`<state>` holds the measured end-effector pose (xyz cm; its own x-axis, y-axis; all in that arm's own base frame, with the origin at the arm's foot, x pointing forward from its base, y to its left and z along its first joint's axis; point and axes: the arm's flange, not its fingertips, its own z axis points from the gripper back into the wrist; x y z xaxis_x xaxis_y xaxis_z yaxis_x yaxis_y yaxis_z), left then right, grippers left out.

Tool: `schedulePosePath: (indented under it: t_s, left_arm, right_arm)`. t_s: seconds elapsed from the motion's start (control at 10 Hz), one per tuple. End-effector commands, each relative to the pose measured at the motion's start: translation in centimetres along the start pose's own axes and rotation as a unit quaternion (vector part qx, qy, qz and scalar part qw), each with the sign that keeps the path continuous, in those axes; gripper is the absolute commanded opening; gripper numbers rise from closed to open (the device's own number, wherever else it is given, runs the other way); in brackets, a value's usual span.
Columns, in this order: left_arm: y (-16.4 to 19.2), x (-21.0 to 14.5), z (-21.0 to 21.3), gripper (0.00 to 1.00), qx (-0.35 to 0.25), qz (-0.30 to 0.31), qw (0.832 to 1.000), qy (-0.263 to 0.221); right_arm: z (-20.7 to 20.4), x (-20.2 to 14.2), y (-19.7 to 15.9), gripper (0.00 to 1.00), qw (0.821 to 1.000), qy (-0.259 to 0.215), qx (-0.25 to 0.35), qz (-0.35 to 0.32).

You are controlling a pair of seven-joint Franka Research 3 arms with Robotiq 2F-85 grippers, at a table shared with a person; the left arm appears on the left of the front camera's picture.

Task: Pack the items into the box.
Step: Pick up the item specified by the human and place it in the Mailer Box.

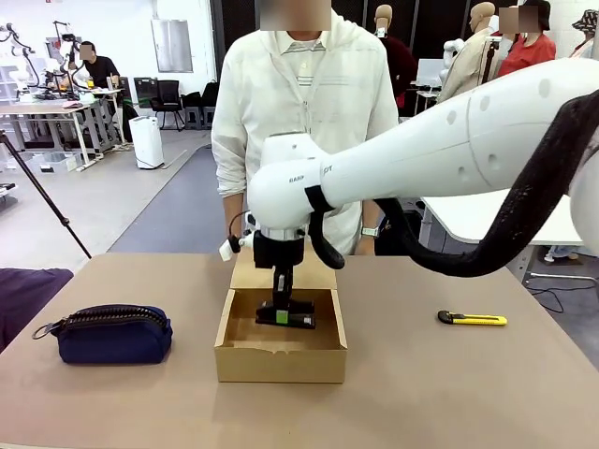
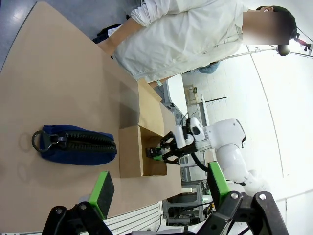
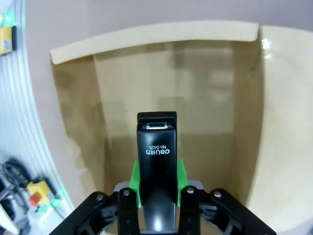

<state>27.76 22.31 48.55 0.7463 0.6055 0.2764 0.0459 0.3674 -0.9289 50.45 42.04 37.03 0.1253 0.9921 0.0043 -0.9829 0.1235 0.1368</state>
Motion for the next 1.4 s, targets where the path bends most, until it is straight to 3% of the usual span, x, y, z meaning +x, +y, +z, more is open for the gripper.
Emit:
schedulePosePath:
  t_s: [0.0,0.2,0.3,0.4,0.5,1.0,1.3]
  left_arm:
    - [0.1,0.1,0.0,1.00,-0.009,-0.009,1.000,-0.006]
    - [0.1,0.1,0.0,1.00,-0.009,-0.009,1.000,-0.006]
    - [0.1,0.1,0.0,1.00,-0.009,-0.009,1.000,-0.006]
    - [0.1,0.1,0.0,1.00,-0.009,-0.009,1.000,-0.006]
    - [0.1,0.1,0.0,1.00,-0.009,-0.009,1.000,-0.006]
    - [0.1,0.1,0.0,1.00,-0.009,-0.009,1.000,-0.006]
    - [0.1,0.1,0.0,1.00,-0.009,-0.009,1.000,-0.006]
  right_arm:
    - [-0.4,0.5,0.7,0.00,1.000,0.003,0.004,-0.023]
    - [-0.6,0.6,0.8,0.00,1.000,0.002,0.010,-0.016]
    - [-0.5,0.4,0.9,0.38,1.000,-0.001,0.011,-0.015]
    - [-0.5,0.4,1.0,0.93,1.000,-0.004,0.017,-0.014]
    - [-0.4,0.5,1.0,1.00,1.000,-0.003,0.019,-0.012]
    - [-0.2,0.2,1.0,1.00,0.999,-0.018,0.020,-0.020]
    - [3.2,-2.4,1.8,1.00,0.998,-0.051,0.037,-0.012]
